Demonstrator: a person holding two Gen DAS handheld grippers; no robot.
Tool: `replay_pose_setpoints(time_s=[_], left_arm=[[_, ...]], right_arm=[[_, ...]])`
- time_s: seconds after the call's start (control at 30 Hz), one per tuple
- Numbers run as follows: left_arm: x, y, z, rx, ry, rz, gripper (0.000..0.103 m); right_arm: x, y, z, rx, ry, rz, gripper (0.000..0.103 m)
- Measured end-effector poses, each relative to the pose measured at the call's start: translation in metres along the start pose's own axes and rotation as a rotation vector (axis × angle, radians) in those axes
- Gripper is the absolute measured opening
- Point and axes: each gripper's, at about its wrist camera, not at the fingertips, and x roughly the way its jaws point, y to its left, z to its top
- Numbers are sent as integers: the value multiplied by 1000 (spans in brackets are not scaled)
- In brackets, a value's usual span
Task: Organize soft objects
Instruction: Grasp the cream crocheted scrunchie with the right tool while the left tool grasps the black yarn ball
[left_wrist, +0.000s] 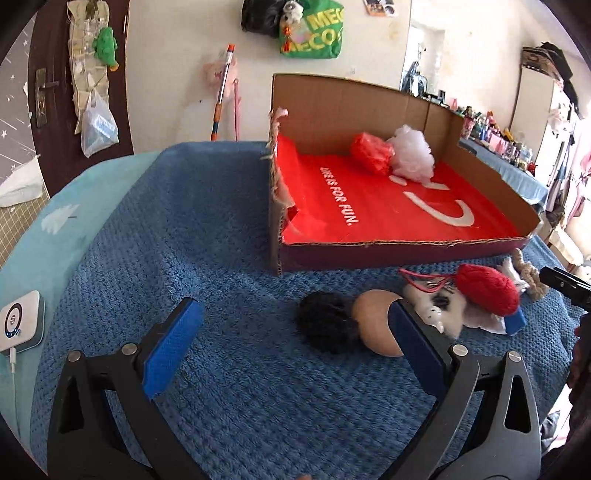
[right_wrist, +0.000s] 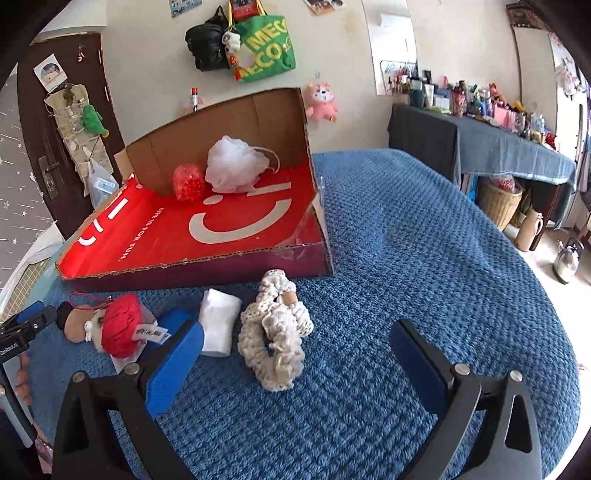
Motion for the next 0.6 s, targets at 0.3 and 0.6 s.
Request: replay_pose_setpoints(time_s=[0.3,0.6], left_arm=[[28,-8,-7,20,103,-155,32],[11,-7,-2,7,43,-186,30]], right_arm=[[23,-3,-1,-11,99,86,36],[-14,8,6,-46,-18,102,30]])
